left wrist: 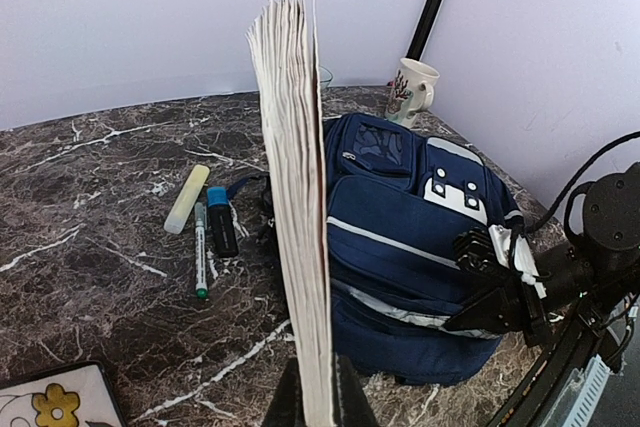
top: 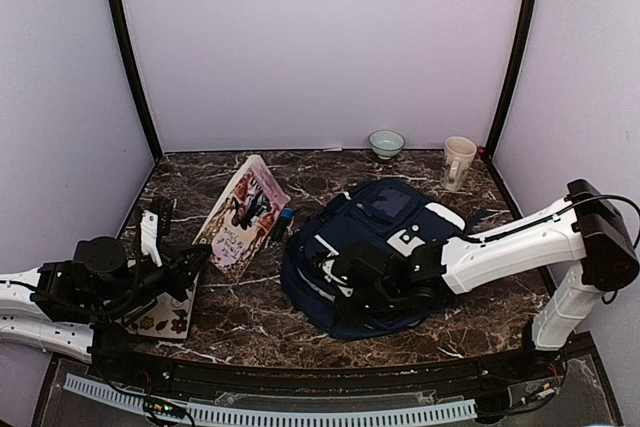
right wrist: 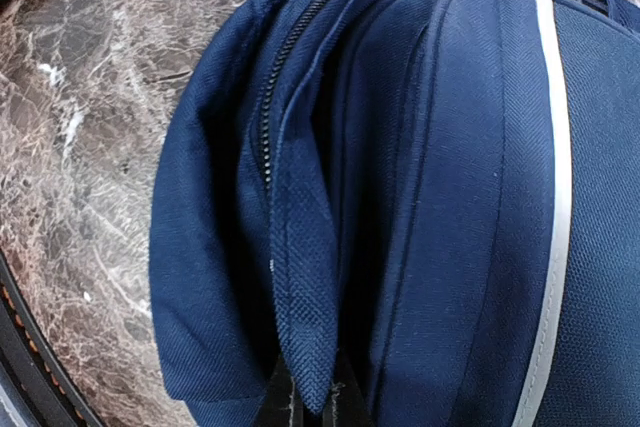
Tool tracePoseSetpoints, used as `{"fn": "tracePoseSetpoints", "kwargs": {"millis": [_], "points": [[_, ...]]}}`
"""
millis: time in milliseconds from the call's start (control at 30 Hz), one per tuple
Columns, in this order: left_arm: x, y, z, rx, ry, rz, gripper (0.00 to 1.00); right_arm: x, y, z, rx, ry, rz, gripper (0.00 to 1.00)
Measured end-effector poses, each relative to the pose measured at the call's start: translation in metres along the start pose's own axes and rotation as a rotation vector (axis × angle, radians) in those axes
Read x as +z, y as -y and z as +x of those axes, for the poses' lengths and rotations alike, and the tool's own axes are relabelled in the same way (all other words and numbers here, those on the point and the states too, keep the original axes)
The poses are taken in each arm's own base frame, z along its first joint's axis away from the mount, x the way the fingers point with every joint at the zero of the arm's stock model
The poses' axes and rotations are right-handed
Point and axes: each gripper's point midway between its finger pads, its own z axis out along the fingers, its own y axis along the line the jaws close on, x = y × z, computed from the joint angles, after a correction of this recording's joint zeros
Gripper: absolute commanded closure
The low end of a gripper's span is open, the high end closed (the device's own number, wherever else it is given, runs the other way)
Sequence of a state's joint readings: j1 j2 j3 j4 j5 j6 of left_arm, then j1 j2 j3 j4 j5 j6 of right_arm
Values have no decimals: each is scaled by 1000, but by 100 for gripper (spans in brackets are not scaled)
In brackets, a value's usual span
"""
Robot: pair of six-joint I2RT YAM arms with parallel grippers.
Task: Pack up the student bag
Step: Pick up the largest pocket of the bag from the student bag.
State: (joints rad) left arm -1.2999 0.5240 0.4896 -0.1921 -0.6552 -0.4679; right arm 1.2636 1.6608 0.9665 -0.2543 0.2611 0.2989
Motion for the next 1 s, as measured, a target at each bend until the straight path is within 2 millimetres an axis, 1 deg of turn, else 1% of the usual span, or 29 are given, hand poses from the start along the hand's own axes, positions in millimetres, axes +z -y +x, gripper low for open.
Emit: {"fn": "tracePoseSetpoints", "kwargs": {"millis": [133, 300, 567, 667, 833, 1000], "points": [[0, 0, 0, 0, -1, 2, 100, -4, 0, -2, -1, 8, 0, 100], [0, 2, 1, -2, -7, 12, 100, -12, 5, -6, 13, 25, 21, 100], [1, 9, 6, -5, -32, 46, 100, -42, 24, -28, 74, 115, 77, 100], [1, 17, 6, -4, -50, 78, 100, -50, 31, -34, 97, 142, 95, 100], [-2, 36, -3, -18, -71, 164, 100, -55, 48, -43, 134, 175, 136, 100], [-9, 55, -1, -17, -111, 272, 100, -58, 72, -50, 177, 200, 184, 100]]}}
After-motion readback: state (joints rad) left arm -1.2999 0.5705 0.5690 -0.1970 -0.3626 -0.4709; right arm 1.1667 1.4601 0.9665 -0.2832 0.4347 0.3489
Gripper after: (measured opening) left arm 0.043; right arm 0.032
